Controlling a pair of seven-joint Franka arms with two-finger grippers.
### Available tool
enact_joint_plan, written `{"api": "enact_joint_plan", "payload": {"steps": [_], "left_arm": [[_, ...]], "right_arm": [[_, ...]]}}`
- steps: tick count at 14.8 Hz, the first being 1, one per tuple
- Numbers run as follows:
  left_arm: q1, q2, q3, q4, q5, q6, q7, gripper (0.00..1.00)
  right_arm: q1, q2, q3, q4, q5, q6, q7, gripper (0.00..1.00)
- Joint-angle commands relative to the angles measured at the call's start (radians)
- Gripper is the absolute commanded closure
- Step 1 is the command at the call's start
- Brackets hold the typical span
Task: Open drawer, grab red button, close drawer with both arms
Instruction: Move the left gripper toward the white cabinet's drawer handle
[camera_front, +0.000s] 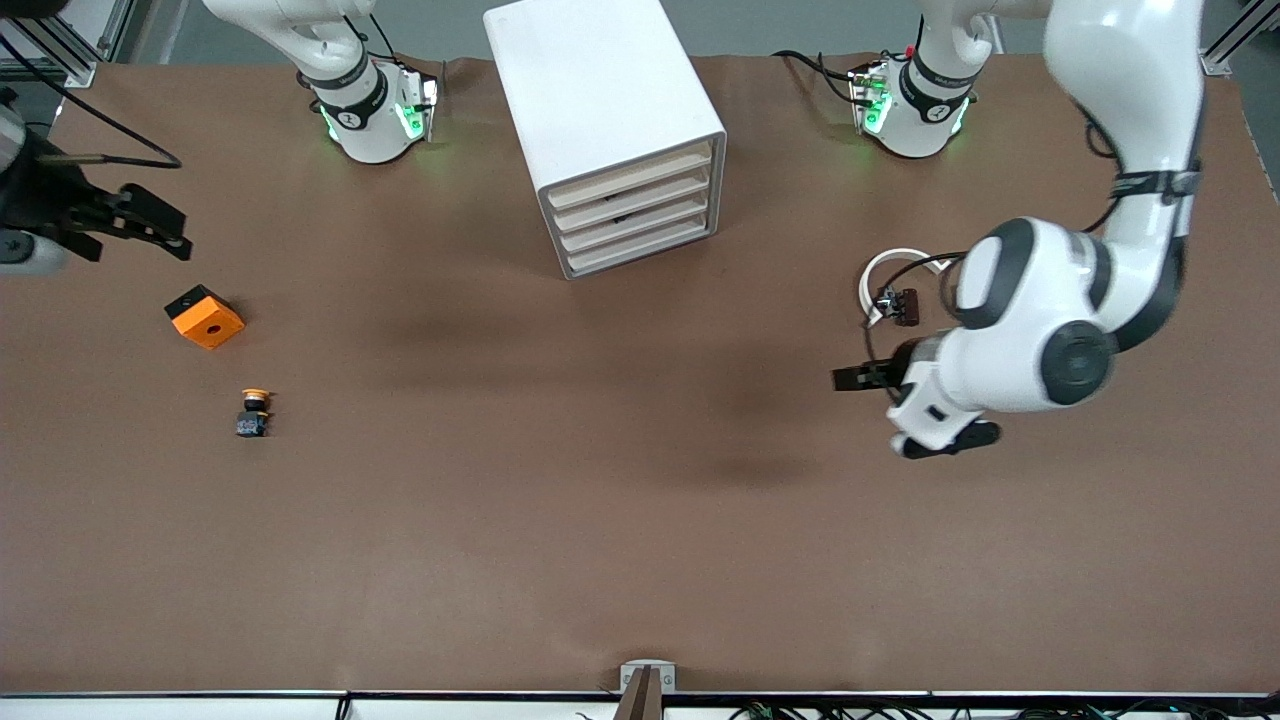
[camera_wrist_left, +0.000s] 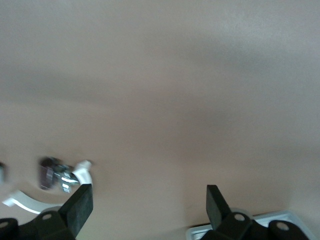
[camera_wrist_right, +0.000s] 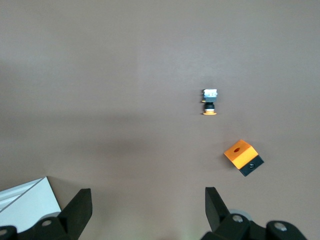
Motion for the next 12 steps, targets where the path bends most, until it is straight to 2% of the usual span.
{"api": "enact_joint_plan", "payload": {"steps": [1, 3, 6, 9, 12], "left_arm": [[-0.080, 0.036, 0.003, 0.057, -0.012, -0.014, -0.217, 0.00], [-0.138, 0.042, -0.001, 0.057, -0.027, -0.014, -0.395, 0.00], [-0.204, 0.090, 0.000, 0.057, -0.179, -0.016, -0.691, 0.00], [-0.272, 0.110, 0.000, 0.048, -0.218, -0.031, -0.875, 0.00], [-0.313, 0.141, 0.000, 0.049, -0.230, -0.048, -1.177, 0.00]], "right_arm": [[0.041, 0.044, -0.004, 0.027, -0.002, -0.006, 0.014, 0.00], [0.055, 0.055, -0.004, 0.032, 0.001, 0.017, 0.014, 0.00], [0.068, 0.061, -0.004, 0.032, 0.003, 0.050, 0.016, 0.00], [0.090, 0.079, -0.004, 0.033, -0.002, 0.051, 0.063, 0.00], [0.102, 0.084, -0.004, 0.032, 0.001, 0.054, 0.066, 0.00]]}}
